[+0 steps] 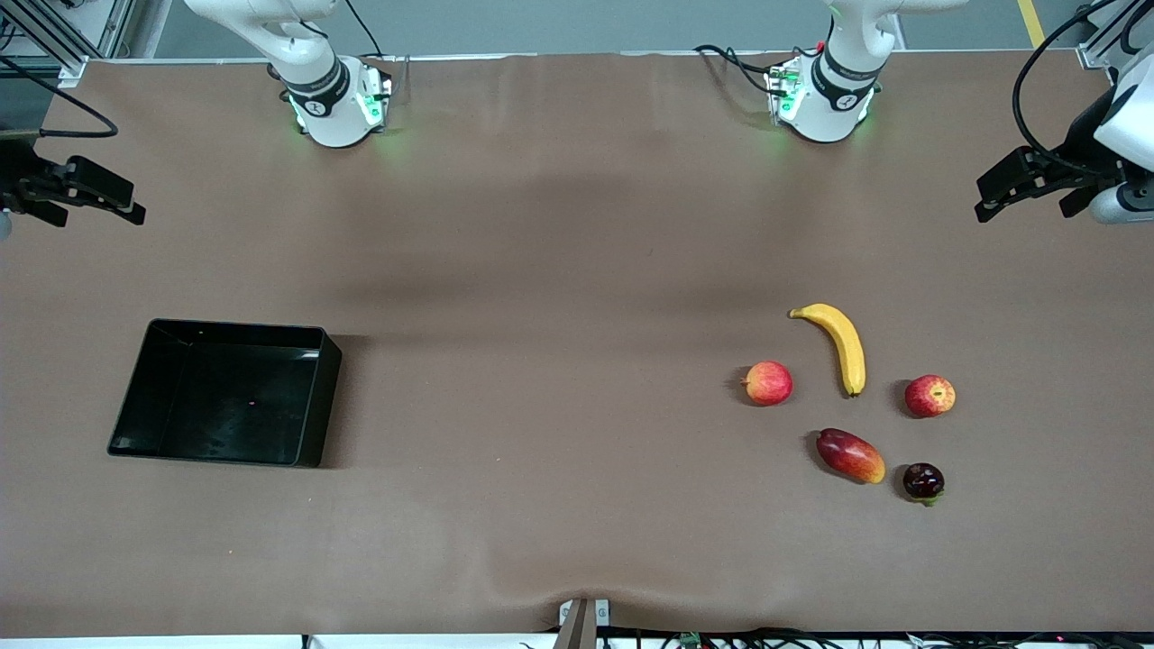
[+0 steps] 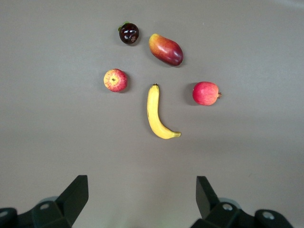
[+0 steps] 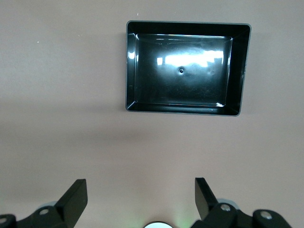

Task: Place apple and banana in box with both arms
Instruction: 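Move the left gripper toward the red apple while the right gripper reaches the box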

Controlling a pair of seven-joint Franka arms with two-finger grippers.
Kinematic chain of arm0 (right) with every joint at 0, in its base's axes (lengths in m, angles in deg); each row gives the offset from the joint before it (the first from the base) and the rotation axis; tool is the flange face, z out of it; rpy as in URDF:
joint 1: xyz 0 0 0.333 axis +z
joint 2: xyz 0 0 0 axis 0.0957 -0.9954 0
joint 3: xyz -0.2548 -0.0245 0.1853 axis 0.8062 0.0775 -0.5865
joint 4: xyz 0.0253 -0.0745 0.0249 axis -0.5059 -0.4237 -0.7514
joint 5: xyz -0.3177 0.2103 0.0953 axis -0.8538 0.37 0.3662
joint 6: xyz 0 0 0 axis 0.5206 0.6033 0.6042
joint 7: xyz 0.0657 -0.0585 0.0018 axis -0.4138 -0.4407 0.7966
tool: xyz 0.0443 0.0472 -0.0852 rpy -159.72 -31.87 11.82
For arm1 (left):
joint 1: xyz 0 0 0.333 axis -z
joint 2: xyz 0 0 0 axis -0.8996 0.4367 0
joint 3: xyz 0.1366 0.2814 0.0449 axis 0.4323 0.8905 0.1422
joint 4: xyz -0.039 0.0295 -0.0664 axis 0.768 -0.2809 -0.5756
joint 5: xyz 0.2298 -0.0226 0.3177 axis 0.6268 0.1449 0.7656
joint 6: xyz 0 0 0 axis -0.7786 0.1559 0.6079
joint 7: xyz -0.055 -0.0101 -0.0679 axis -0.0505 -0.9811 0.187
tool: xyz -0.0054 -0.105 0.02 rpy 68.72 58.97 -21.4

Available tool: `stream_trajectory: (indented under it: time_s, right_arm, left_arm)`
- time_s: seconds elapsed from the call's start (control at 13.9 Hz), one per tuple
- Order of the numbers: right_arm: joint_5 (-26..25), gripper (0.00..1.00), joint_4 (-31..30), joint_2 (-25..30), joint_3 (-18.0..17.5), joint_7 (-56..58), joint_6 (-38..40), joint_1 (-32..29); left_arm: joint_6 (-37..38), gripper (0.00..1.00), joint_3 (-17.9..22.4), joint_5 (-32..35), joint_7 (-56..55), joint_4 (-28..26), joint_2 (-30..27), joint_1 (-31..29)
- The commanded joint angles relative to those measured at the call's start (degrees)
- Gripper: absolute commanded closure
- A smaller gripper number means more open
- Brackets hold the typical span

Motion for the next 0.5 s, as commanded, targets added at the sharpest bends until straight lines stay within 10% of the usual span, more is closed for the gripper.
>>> stream_trajectory:
  time_s: [0.0, 0.43]
  right_arm:
    - [0.15, 0.0, 0.3, 0.47, 0.67, -0.88, 0.47, 0.84]
    - [0.07, 0.0, 0.22, 0.12, 0.76, -0.88, 0.21, 0.66]
  left_arm:
    - [0.68, 0.0, 0.01, -0.12, 1.08, 1.19, 0.53, 0.17]
    - [0.94, 0.0, 0.44, -0.03, 0.99, 0.41, 3.16, -0.8]
